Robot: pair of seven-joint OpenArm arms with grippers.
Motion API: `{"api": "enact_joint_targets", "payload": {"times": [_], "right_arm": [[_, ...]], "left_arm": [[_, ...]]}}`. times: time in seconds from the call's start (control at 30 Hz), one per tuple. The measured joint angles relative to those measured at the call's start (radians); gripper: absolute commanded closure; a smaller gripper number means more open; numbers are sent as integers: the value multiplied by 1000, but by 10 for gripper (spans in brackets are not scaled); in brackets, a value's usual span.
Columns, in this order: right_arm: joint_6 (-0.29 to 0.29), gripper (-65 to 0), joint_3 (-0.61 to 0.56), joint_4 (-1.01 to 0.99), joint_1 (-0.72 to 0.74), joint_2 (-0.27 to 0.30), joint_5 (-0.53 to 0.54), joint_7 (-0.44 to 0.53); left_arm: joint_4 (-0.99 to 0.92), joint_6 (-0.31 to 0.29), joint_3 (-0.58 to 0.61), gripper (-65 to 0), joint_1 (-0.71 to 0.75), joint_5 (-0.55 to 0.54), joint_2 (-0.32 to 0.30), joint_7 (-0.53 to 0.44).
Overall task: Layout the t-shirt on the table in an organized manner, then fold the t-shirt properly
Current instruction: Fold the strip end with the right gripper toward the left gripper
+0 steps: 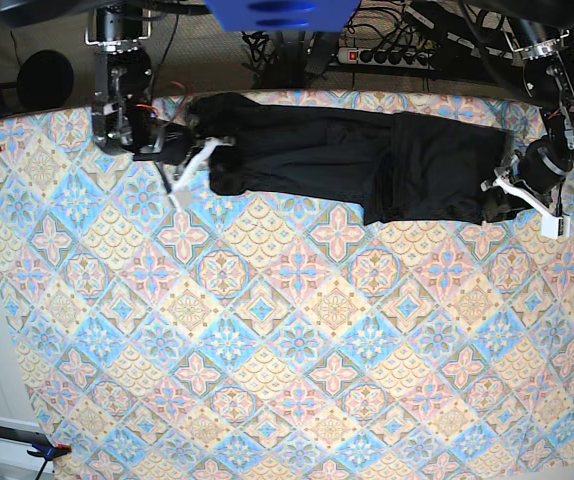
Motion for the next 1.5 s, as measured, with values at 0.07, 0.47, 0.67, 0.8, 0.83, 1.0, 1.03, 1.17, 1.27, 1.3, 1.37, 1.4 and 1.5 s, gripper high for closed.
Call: {"api": "enact_joint_targets", "payload": {"times": [0.07,0.47,0.67,0.8,0.83,1.0,1.03,1.17,1.27,1.3,1.37,1.4,1.5], "right_arm": [[-1,0,44,0,2,6,-4,-5],[-26,0,150,-27,145,134,-95,-36],[-19,0,165,-11,190,170,-80,-22],[-23,0,156,49,167,169,-100,-50],[-24,0,154,83,168,170,-100,-49],[-20,0,60,205,187,148,-91,-25],[-20,0,47,220,182,124,-88,-29],[-20,0,5,251,179,65,-89,-36],[-20,0,-35,254,181,32,-95,-29],[-19,0,-49,255,178,15,-95,-32],[-19,0,-78,256,177,-18,-94,-35],[-20,0,-94,256,177,-34,-95,-34],[-20,0,-142,255,180,-61,-98,-28]], "left_arm": [[-2,0,0,-142,3,2,0,-3],[-4,-1,74,-142,6,97,-2,-9],[-4,1,176,-142,5,158,-2,-11],[-4,-2,270,-142,4,183,6,-12],[-3,-3,289,-142,4,190,13,-15],[-4,4,331,-142,1,304,76,-14],[-4,3,338,-142,-2,327,88,-18],[-4,0,399,-142,-1,391,124,-72],[-4,0,437,-142,-3,422,136,-95],[-3,1,437,-142,-4,428,149,-97],[-3,4,437,-142,-3,435,158,-101],[-3,4,437,-142,-3,436,158,-101],[-45,-2,434,-142,-15,425,160,-123]]}}
